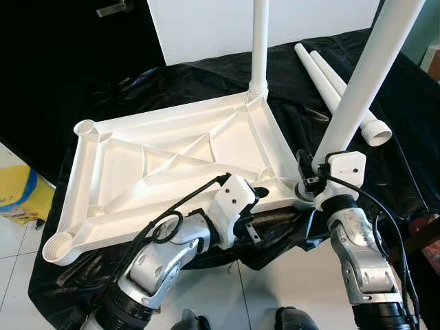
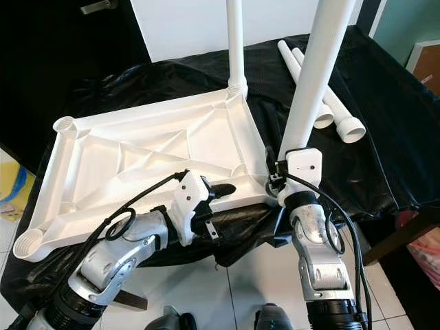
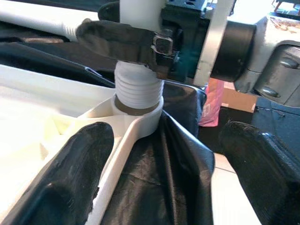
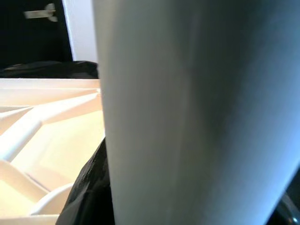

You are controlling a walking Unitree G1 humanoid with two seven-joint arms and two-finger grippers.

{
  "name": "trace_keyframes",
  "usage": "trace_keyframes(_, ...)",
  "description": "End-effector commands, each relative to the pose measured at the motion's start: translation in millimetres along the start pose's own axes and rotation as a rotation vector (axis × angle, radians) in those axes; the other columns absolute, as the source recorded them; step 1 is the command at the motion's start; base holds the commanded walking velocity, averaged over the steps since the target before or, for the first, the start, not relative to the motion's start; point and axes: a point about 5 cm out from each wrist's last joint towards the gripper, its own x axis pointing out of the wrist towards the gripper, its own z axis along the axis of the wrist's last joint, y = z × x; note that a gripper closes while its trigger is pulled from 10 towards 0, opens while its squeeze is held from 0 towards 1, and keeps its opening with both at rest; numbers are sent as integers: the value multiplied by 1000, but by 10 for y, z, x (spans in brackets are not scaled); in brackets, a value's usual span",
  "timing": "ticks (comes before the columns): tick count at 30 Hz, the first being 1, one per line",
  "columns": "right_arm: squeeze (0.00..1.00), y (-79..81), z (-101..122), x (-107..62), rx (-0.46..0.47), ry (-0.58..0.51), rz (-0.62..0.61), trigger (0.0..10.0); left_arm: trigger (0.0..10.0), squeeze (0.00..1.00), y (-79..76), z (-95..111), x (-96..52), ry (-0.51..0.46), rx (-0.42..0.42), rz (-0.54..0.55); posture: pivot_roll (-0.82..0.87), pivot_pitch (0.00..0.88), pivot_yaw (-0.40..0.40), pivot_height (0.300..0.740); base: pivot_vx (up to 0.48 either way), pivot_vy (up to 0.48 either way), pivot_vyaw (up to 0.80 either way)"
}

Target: Building children table

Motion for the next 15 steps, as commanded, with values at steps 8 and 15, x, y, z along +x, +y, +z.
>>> trace_keyframes(8,0,100,-155,-59,-1,27,124,10000,10000,0,26,37,-30,0,11,-22,-126,154,94,740,0,0,0)
trace_keyframes(15,0,148,-177,-76,-1,17,166,10000,10000,0,-3,41,-21,-4,10,-29,-128,147,93,740,0,0,0)
